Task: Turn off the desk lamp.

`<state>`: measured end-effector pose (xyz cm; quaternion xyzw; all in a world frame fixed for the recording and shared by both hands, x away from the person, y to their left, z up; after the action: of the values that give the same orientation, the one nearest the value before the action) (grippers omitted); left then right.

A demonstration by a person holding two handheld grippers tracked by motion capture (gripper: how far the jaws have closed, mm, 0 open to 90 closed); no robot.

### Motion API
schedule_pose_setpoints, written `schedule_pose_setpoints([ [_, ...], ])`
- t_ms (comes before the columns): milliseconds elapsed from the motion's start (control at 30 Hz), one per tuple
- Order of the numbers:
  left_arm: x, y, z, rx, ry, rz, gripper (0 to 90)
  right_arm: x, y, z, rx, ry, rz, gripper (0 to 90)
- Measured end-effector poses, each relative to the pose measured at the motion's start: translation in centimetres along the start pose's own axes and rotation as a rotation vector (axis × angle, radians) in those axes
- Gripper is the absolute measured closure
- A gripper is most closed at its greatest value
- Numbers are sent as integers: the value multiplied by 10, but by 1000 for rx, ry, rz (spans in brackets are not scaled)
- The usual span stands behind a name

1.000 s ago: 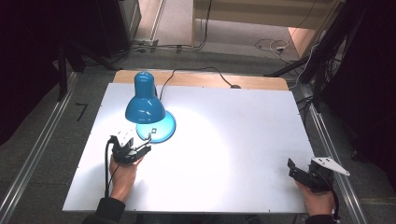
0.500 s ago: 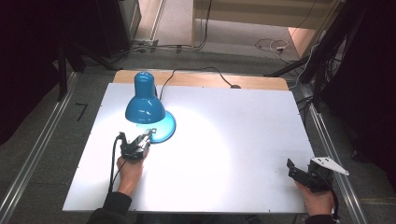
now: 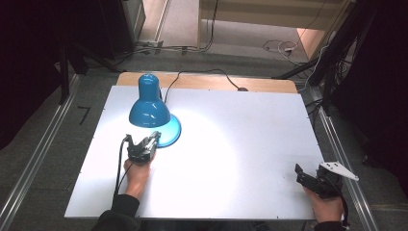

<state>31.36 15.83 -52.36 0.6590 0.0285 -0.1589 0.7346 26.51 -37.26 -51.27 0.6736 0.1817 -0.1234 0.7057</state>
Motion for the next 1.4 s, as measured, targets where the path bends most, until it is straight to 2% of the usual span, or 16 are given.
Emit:
schedule_pose_setpoints([
  [467, 4, 0, -2, -22, -4, -3, 900, 1, -1, 0, -4, -1, -5, 127],
  [1133, 8, 1, 0, -4, -8, -5, 900, 2, -1, -2, -10, 1, -8, 127],
  [1200, 9, 2, 0, 7, -9, -10, 900, 2, -1, -2, -11, 1, -10, 127],
  [1400, 16, 4, -2, -14, 21, -23, 900, 2, -1, -2, -10, 3, -7, 127],
])
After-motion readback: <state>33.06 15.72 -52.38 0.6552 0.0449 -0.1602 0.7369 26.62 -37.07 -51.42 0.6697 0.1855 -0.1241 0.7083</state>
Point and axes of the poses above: each handheld gripper's, and its own axes: x roughly forward along the jaws, y roughly out of its top, z roughly to its right, the point moved 2 cm from there along x, roughly forward along the jaws, and after that the axes turned 12 degrees about z, right-handed, at the moved point
